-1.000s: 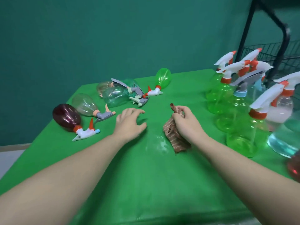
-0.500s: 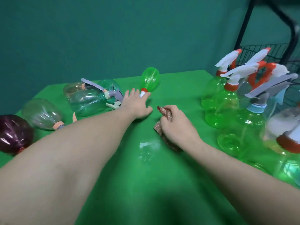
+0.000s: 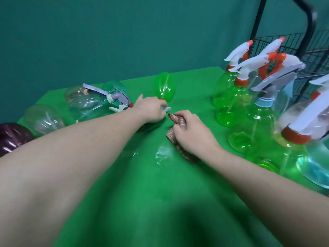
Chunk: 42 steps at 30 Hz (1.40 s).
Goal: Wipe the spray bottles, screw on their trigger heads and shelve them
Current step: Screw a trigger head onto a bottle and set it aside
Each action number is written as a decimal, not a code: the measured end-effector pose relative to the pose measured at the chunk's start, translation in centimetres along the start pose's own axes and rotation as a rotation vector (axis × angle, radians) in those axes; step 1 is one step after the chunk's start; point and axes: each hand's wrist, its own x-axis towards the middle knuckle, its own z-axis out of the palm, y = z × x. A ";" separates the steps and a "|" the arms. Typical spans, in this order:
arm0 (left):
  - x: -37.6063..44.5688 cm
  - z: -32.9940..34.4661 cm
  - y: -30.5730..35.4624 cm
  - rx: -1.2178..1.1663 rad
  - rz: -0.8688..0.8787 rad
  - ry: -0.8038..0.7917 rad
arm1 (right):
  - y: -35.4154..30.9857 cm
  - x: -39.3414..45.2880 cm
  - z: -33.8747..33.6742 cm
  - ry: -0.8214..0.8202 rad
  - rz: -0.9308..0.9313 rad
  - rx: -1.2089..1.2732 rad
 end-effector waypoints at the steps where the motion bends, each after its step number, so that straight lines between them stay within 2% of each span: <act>1: -1.0 -0.1 0.4 -0.036 0.024 -0.004 | 0.0 -0.6 -0.3 0.000 0.002 0.003; 7: -9.5 -0.8 3.5 -0.115 0.045 -0.021 | 0.2 -6.2 -1.8 -0.027 0.020 0.077; 19: -28.0 -0.7 8.5 -0.077 -0.016 -0.041 | -1.0 -19.6 -3.5 -0.054 -0.035 0.092; 22: -30.4 -0.5 9.2 -0.089 -0.019 -0.034 | -1.3 -21.7 -3.8 -0.066 -0.042 0.091; 27: -32.4 -1.2 9.2 -0.259 -0.029 0.016 | -1.6 -23.0 -3.7 -0.076 -0.038 0.102; 31: -32.7 -1.9 8.0 -0.301 0.024 0.118 | -1.5 -22.7 -3.7 -0.075 -0.026 0.108; 35: -31.7 -2.8 5.5 -0.074 0.163 0.121 | -1.1 -22.0 -3.7 -0.080 -0.014 0.103; 39: -29.8 -3.3 3.4 0.263 0.280 -0.057 | -0.8 -21.3 -3.7 -0.085 0.012 0.117; 42: -28.7 -3.3 3.2 0.370 0.290 -0.159 | -0.8 -21.0 -3.5 -0.103 0.024 0.124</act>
